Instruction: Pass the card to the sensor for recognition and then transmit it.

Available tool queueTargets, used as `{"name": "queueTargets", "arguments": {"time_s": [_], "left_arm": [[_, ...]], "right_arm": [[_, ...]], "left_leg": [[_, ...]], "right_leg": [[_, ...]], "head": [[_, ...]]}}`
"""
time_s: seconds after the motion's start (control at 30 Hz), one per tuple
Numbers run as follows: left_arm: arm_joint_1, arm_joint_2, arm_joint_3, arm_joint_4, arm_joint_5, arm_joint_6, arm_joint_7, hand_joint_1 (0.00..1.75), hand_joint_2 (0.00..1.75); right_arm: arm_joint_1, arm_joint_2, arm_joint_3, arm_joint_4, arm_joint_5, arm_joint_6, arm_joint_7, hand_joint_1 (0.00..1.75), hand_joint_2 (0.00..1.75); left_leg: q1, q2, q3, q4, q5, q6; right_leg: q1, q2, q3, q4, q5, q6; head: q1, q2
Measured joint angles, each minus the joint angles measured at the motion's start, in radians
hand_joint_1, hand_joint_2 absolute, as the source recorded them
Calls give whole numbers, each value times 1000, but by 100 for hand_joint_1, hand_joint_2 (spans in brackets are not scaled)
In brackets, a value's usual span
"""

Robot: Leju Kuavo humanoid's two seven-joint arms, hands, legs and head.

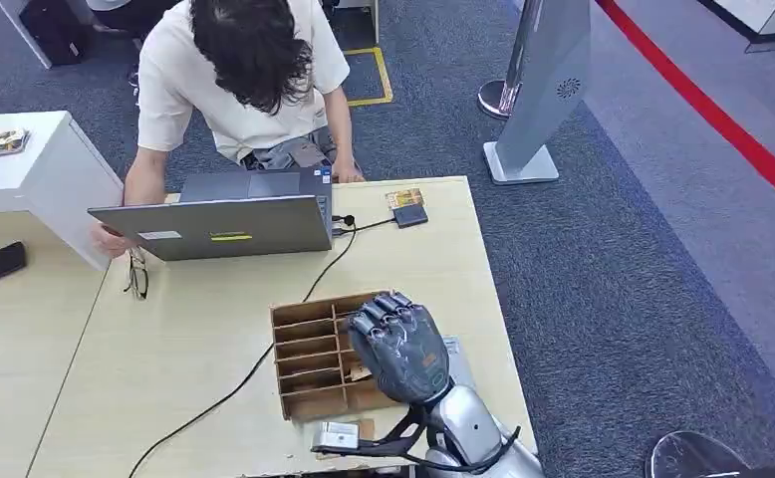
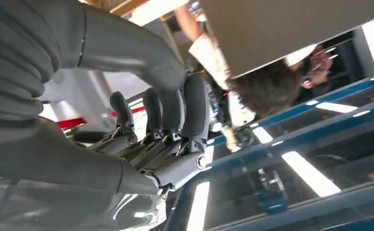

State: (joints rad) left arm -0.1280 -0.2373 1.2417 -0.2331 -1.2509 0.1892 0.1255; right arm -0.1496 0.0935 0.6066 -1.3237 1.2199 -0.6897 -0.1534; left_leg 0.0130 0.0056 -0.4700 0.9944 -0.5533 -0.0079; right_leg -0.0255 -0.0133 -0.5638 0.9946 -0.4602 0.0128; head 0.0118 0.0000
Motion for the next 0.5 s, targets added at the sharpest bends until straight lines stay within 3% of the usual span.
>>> {"name": "queueTargets", "arguments": {"time_s": [0.5], "left_arm": [[0, 0, 0, 0, -5, -3, 0, 0, 0]], "right_arm": [[-2, 4, -29, 5, 61, 0, 44, 89, 175]], "left_leg": [[0, 0, 0, 0, 0, 0]], "right_leg": [[0, 0, 0, 0, 0, 0]], "head": [[0, 0]]}}
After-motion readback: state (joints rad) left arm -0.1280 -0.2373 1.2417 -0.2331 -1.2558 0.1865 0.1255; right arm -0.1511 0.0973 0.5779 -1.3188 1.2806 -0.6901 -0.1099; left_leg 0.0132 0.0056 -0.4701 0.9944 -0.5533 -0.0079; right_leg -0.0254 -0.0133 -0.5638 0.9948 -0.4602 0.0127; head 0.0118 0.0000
